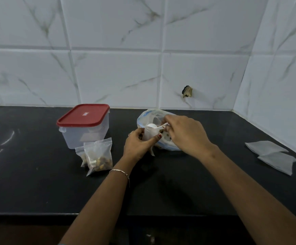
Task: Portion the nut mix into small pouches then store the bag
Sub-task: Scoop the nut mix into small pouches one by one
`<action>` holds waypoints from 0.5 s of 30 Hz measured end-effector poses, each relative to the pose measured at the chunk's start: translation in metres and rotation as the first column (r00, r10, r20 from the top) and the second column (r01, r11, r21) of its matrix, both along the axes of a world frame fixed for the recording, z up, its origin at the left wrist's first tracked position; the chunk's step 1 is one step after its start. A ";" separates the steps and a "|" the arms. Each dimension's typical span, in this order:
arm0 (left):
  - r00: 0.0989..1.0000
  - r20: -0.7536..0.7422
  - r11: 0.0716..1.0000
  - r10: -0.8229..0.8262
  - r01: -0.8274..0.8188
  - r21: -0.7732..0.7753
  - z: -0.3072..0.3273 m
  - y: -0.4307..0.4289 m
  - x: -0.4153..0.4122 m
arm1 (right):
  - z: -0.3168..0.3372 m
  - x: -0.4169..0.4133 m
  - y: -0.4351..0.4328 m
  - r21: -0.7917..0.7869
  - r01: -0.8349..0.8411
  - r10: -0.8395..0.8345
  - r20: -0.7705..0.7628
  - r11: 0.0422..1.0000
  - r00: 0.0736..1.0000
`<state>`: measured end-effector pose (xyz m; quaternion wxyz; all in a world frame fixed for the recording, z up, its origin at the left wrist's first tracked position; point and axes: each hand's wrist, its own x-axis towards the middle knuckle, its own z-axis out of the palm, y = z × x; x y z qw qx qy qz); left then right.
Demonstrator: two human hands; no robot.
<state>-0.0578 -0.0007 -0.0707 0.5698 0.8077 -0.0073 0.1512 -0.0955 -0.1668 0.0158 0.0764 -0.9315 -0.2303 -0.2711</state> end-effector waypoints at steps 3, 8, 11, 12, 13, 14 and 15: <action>1.000 0.000 1.000 0.005 -0.005 -0.003 0.001 -0.001 -0.001 | -0.002 0.002 -0.003 0.053 0.011 -0.012 0.027 0.999 1.000; 1.000 -0.017 1.000 -0.010 0.010 -0.010 0.004 0.000 -0.004 | -0.005 0.007 -0.013 0.340 -0.032 0.069 -0.096 0.940 0.993; 1.000 -0.009 1.000 -0.009 0.009 -0.015 0.005 0.000 -0.005 | -0.009 0.008 -0.014 0.464 -0.057 0.123 -0.113 0.884 0.986; 1.000 -0.005 1.000 -0.008 0.008 -0.020 0.005 0.000 -0.005 | -0.012 0.008 -0.015 0.413 -0.055 0.102 -0.094 0.909 0.990; 1.000 0.002 1.000 -0.007 0.007 -0.024 0.004 0.000 -0.005 | -0.015 0.006 -0.014 0.335 -0.057 0.083 -0.064 0.940 0.994; 1.000 0.007 1.000 -0.007 0.008 -0.028 0.003 0.001 -0.005 | -0.018 0.004 -0.014 0.266 -0.073 0.078 -0.008 0.961 0.997; 1.000 0.010 1.000 -0.008 0.008 -0.030 0.003 0.001 -0.005 | -0.020 0.002 -0.013 0.218 -0.103 0.088 0.081 0.970 0.993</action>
